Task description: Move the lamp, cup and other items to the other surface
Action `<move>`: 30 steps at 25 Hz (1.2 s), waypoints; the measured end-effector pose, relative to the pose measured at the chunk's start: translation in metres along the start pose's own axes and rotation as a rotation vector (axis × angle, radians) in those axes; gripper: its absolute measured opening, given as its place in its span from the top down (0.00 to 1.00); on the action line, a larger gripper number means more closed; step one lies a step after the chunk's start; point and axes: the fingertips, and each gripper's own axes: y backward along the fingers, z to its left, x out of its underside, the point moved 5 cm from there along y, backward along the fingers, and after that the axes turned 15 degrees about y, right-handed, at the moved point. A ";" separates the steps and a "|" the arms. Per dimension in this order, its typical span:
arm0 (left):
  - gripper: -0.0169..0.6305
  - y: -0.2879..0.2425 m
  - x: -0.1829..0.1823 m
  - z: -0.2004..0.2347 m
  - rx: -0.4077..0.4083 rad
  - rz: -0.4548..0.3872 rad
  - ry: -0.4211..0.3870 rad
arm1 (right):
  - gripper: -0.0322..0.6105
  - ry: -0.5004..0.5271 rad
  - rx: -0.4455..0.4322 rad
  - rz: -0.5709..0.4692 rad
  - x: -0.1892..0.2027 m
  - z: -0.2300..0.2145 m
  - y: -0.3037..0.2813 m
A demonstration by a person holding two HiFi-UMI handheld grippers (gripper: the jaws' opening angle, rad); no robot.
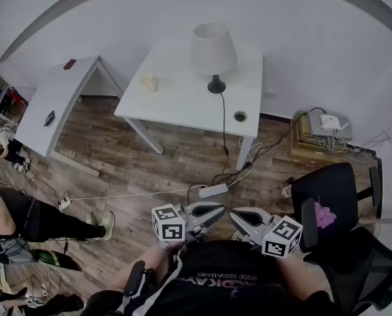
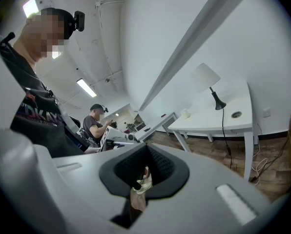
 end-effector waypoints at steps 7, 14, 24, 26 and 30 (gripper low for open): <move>0.98 -0.003 0.001 0.002 0.002 0.002 0.016 | 0.95 -0.013 0.006 -0.003 0.002 -0.003 0.002; 0.98 -0.005 -0.001 0.002 0.007 0.003 0.022 | 0.95 -0.017 0.015 -0.006 0.001 -0.006 0.004; 0.98 -0.006 -0.003 0.003 0.017 0.006 0.026 | 0.95 -0.022 0.021 -0.010 0.000 -0.008 0.004; 0.98 -0.006 -0.004 0.001 0.013 0.010 0.026 | 0.95 -0.022 0.021 -0.010 0.000 -0.008 0.004; 0.98 -0.007 -0.003 0.002 0.016 0.011 0.025 | 0.95 -0.017 0.018 -0.006 0.002 -0.009 0.004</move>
